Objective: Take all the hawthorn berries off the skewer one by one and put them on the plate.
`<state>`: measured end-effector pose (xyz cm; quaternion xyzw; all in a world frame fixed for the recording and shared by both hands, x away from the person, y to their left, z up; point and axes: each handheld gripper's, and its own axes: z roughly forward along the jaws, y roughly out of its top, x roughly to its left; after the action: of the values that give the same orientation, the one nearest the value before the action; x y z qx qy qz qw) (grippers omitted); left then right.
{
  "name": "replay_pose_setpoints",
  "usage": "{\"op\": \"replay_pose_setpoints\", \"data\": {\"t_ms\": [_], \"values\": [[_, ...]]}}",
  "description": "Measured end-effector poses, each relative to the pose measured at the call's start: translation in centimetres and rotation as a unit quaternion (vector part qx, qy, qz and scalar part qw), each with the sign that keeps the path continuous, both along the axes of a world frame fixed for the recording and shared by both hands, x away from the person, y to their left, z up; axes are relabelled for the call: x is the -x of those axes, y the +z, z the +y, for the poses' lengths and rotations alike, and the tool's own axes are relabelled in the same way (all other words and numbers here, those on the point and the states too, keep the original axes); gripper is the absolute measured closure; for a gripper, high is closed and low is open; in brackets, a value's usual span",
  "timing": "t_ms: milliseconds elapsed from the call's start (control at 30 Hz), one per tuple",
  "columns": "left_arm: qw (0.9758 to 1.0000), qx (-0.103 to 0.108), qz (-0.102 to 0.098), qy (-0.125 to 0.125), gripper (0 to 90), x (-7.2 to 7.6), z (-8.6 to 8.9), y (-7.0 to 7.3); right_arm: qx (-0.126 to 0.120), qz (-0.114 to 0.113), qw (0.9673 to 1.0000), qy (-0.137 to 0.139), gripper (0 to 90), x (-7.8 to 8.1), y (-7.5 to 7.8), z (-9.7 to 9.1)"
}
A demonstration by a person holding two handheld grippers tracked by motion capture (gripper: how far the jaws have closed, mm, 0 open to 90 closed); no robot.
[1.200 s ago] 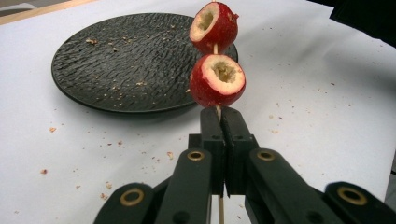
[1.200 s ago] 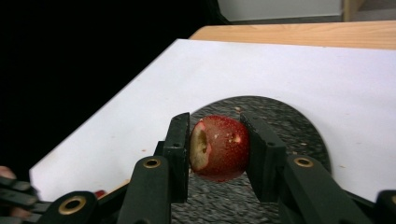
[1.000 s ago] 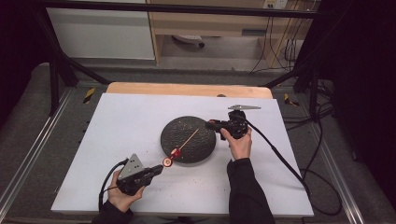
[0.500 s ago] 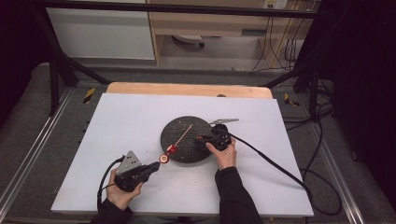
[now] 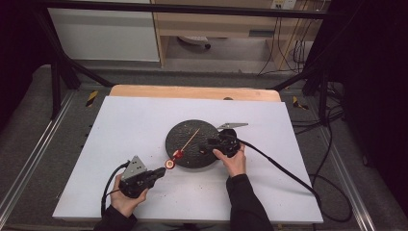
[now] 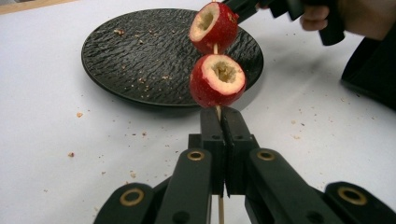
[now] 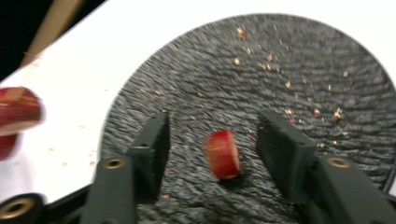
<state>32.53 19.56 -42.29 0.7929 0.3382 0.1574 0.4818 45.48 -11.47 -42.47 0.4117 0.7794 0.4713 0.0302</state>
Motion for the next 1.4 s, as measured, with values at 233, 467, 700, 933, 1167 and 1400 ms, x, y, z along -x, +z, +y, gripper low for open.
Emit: {"op": "replay_pose_setpoints", "data": {"t_ms": [233,467,700,933,1167,1400], "values": [[1.0,-0.001,0.0,-0.003,88.7,0.0,-0.3,0.0,-0.021,-0.018,0.9993,0.023,17.3,2.0,1.7,-0.2],[0.9999,-0.002,0.0,-0.01,88.7,0.1,-0.8,0.0,-0.041,-0.023,0.9975,0.054,10.7,4.0,2.3,0.0],[0.9998,-0.002,-0.001,-0.022,88.7,0.3,-1.7,0.0,-0.053,-0.019,0.9957,0.074,8.7,5.2,2.1,0.5],[0.9993,-0.004,-0.001,-0.036,88.7,0.5,-2.8,-0.1,-0.057,-0.012,0.9946,0.086,9.6,5.7,1.6,0.8],[0.9988,-0.006,-0.001,-0.049,88.7,0.8,-3.5,-0.2,-0.066,-0.012,0.9923,0.104,23.5,5.8,1.3,1.0],[0.9984,-0.006,-0.003,-0.055,88.7,1.0,-3.9,-0.2,-0.077,-0.004,0.9891,0.125,41.8,6.0,1.2,1.2]]}}
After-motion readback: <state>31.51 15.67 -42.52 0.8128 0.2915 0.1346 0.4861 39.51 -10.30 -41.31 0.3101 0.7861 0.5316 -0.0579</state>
